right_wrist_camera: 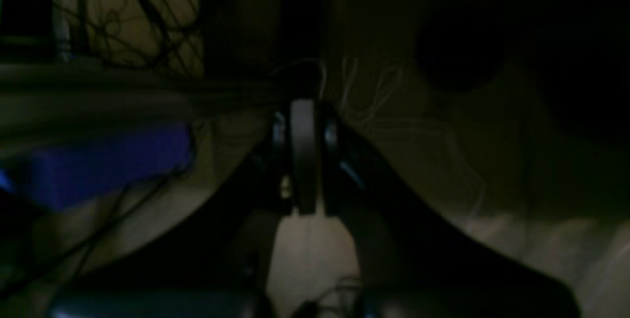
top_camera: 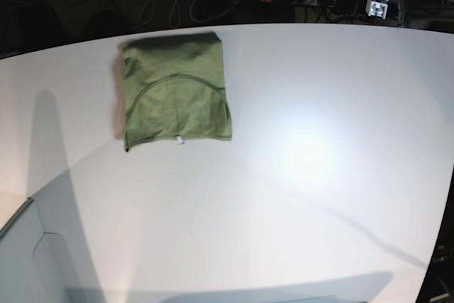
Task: Fold the T-shirt properly
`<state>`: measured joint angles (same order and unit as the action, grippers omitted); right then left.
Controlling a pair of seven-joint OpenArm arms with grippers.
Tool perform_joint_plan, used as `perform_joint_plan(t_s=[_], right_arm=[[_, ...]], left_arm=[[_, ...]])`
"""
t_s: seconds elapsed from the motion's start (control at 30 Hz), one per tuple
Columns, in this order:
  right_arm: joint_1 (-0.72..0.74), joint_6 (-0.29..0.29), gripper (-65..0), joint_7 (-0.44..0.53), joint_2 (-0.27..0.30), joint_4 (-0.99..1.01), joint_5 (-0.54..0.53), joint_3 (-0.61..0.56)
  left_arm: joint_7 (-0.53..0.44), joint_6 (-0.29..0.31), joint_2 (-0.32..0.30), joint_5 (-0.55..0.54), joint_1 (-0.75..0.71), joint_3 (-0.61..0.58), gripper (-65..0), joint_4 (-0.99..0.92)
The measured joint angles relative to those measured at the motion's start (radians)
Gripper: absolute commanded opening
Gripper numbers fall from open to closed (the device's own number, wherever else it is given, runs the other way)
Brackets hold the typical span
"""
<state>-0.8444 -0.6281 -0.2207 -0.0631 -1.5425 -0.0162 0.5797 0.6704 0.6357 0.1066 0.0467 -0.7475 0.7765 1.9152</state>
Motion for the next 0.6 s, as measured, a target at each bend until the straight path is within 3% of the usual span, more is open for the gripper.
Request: perform_joint_plan(t_s=[0.13,0.23,0.3,0.43,0.6], right_arm=[[0.127,0.000,-64.9,0.018,0.083,0.291,-0.005,-0.061],[0.238,0.004,-64.9,0.006,0.136,0.506,0.010,-0.100],[0.292,0.005,-64.9,0.083,0.152,0.615,-0.009,-0.124],[0.357,0.008,-64.9,0.229,0.169,0.747,-0.009,-0.199],[0.416,0.010,-64.9,0.292,0.182,0.862,-0.003,-0.342]], left_arm=[[-0.127,-0.003,0.009,-0.005,0.014,-0.011,-65.0,-0.204],[-0.223,-0.004,-0.029,0.008,0.034,-0.061,-65.0,-0.418],[-0.329,-0.005,-0.069,-0.011,0.067,-0.093,-65.0,-0.583],[-0.443,-0.014,-0.154,-0.007,0.192,-0.132,-65.0,-0.930],[-0.603,-0.022,-0.268,0.006,0.344,-0.132,-65.0,-1.340]])
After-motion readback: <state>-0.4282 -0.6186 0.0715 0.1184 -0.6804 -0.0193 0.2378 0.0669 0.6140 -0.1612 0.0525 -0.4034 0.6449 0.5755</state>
